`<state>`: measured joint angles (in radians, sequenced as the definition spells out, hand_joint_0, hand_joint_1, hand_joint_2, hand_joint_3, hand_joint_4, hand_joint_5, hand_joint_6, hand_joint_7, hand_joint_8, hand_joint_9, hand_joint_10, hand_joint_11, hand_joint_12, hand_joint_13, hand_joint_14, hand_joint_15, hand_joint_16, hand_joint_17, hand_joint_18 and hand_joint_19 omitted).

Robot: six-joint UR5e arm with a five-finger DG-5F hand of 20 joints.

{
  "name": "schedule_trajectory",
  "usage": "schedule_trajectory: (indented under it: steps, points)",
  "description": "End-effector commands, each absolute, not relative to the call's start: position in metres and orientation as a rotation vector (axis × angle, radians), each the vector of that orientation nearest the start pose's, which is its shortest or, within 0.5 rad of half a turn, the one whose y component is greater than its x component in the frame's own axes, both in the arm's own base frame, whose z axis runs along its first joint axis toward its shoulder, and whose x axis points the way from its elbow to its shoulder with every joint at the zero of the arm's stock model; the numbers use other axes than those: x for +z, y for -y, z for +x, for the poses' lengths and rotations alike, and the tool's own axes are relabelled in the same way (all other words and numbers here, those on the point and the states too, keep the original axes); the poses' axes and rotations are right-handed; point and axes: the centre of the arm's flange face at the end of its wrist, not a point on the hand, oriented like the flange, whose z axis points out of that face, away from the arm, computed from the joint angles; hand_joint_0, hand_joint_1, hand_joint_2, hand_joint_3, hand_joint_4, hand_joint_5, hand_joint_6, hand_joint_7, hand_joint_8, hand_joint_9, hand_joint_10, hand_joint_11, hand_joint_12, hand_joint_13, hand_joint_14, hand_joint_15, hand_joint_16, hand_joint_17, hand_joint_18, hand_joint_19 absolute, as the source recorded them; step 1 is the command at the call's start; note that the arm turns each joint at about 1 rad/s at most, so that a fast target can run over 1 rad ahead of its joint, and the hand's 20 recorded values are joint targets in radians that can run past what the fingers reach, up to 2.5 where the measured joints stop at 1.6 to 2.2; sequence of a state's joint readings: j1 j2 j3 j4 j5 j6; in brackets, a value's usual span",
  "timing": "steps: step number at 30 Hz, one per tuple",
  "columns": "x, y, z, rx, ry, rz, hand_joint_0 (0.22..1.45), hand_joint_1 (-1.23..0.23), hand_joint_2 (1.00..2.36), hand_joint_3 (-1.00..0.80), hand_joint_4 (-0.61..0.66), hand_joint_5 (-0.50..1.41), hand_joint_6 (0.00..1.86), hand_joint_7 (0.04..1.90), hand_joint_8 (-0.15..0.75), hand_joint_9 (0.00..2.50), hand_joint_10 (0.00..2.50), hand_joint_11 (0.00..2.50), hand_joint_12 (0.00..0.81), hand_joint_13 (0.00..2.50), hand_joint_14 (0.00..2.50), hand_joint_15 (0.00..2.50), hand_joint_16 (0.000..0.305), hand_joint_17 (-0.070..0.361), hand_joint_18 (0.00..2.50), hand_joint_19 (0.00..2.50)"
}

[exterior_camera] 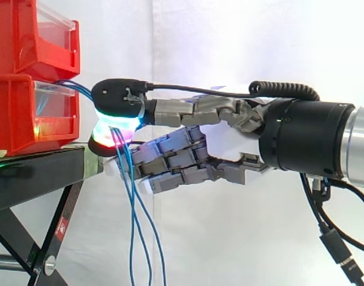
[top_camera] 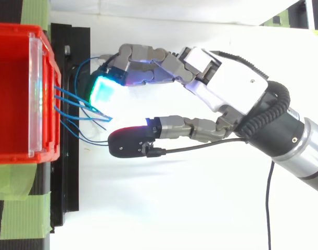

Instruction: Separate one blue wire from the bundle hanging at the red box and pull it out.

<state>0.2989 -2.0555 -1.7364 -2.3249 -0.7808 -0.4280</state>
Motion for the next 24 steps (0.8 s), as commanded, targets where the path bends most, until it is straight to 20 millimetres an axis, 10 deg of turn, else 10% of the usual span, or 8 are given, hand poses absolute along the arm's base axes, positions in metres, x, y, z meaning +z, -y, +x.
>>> schedule_trajectory:
  steps: [1, 24]
  points:
    - [0.2165, 0.019, 0.6309, 0.616, -0.953, 1.145, 0.6, -0.72, 1.01, -0.35, 0.21, -0.15, 0.58, 1.27, 0.328, 0.67, 0.01, 0.4, 0.385, 0.47, 0.01, 0.17, 0.048, 0.108, 0.38, 0.54]
    - [0.2187, 0.0124, 0.6331, 0.657, -0.931, 1.15, 0.62, -0.73, 1.02, -0.21, 0.18, -0.19, 0.78, 1.07, 0.331, 0.7, 0.01, 0.44, 0.387, 0.52, 0.01, 0.2, 0.047, 0.106, 0.42, 0.56]
